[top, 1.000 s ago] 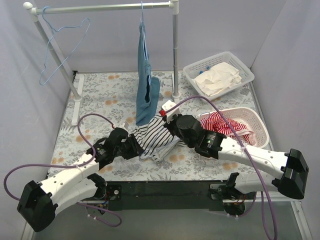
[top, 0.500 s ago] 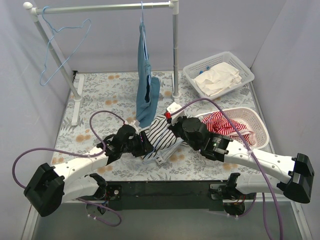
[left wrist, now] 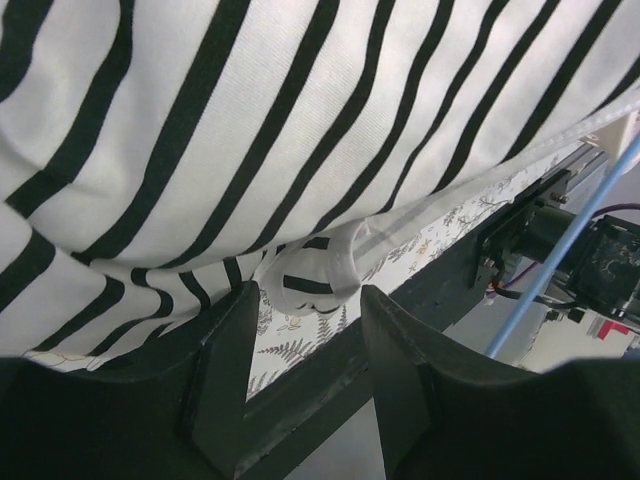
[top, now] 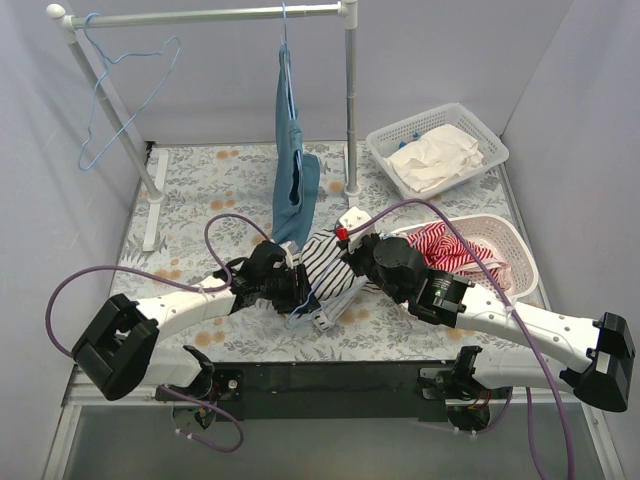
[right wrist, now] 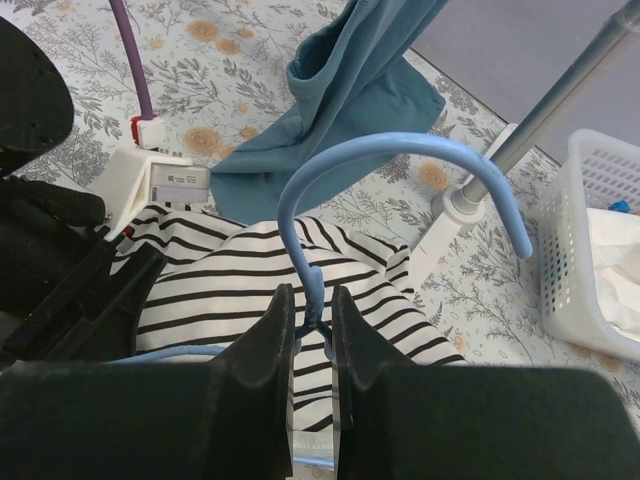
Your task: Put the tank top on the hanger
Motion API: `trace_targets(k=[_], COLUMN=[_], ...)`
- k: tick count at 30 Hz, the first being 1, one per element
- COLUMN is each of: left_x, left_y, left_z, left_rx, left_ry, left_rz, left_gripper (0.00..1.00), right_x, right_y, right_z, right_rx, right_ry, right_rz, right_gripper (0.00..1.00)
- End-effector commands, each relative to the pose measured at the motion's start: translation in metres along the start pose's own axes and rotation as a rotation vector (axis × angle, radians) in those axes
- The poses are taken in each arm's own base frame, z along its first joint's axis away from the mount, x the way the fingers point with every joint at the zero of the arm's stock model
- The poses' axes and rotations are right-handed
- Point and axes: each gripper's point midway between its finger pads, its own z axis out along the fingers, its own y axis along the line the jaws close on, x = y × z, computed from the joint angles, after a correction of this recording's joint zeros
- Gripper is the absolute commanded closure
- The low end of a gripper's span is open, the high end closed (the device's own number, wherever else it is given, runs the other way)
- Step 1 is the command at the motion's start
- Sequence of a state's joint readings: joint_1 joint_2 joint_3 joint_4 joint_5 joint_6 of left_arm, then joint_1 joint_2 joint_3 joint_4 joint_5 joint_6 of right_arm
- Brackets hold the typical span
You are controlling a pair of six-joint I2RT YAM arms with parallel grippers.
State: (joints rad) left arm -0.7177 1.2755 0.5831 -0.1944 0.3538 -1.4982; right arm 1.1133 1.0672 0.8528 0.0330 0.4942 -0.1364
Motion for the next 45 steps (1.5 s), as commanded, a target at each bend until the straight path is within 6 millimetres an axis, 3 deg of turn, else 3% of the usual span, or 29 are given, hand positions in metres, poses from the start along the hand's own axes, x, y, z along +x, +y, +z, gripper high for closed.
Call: trace_targets(k=[1,5,8,9,13,25,33,45], left_x=[-0.001,-0.001,0.002,0.003,-0.002,-0.025,-0.038,-0.056], left_y=[-0.014,-0.017,-0.017,-0.018,-0.018,-0.009,0.004,0.002], left_z=[0.003,0.009,0.014,0.015,0.011,-0.044,-0.073,-0.107], left_rx=[0.031,0.038,0.043,0.046,0.037,-0.054,-0.115,-0.098], left_ry=[0.038,0.051,0.066,0.068,0.034,-0.159,-0.238,-0.298], left_rz=[0.046,0.052,0.051,0.054,0.059,0.099,0.088,0.118], left_gripper=[0.56,0.59,0.69,0.79,1.00,1.00,1.00,1.00], right_x=[-0.022,-0.021,-0.021,-0.020,-0.017,-0.019,-0.019,-0.021], right_y=[-0.008,-0.009,-0.012,-0.013,-0.021,-0.051,-0.060,-0.069], right_z=[-0.003,-0.003,-0.003,-0.002,-0.003,-0.001,0.006,0.010], right_rx=[0.033,0.038,0.055,0.061,0.108,0.307,0.373,0.438], right_ry=[-0.087,-0.083,-0.080,-0.078,-0.061,-0.017,0.005,0.021], right_rz=[0.019,0.013,0.014,0.014,0.008,-0.012,-0.059,-0.114], right_gripper=[0.99,0.99,0.99,0.99,0.99,0.99,0.99,0.99])
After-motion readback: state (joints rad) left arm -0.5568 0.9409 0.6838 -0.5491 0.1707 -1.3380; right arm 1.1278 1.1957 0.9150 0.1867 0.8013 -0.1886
